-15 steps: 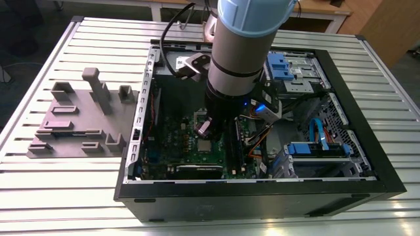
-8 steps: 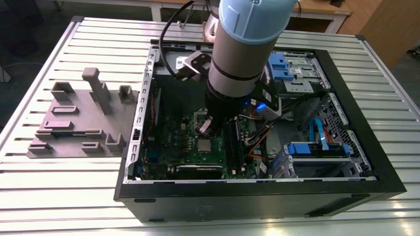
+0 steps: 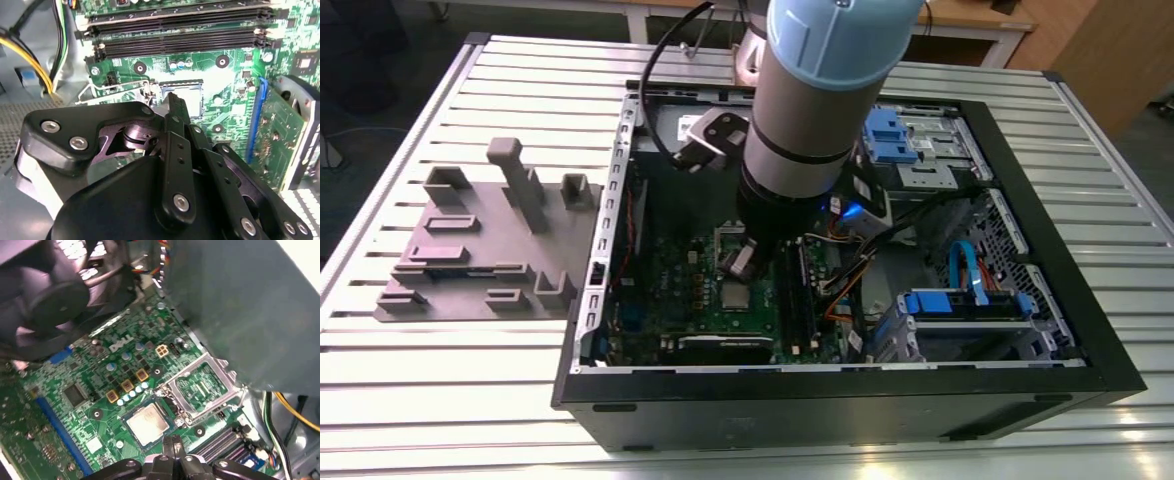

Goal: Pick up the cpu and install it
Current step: 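Close the cpu cover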

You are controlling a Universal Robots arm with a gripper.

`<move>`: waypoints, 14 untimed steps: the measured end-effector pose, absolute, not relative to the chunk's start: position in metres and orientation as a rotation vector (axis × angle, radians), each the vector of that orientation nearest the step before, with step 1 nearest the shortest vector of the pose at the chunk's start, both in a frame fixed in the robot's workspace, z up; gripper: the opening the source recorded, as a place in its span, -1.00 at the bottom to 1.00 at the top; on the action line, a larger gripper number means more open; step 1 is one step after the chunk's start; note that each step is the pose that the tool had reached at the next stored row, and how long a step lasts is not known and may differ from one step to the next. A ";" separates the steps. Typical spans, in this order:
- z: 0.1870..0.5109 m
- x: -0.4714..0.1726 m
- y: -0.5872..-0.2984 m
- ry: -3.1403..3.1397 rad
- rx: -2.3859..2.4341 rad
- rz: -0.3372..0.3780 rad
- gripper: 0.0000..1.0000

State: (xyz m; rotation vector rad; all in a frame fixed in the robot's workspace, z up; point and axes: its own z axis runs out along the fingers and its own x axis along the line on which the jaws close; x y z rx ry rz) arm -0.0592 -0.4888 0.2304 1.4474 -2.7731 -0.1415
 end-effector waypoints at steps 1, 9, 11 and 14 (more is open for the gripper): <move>0.230 -0.059 -0.489 -2.760 1.470 -0.141 -0.80; 0.230 -0.059 -0.489 -2.689 1.589 -0.140 -0.80; 0.230 -0.059 -0.489 -2.689 1.590 -0.140 -0.80; 0.230 -0.059 -0.489 -2.678 1.606 -0.140 -0.80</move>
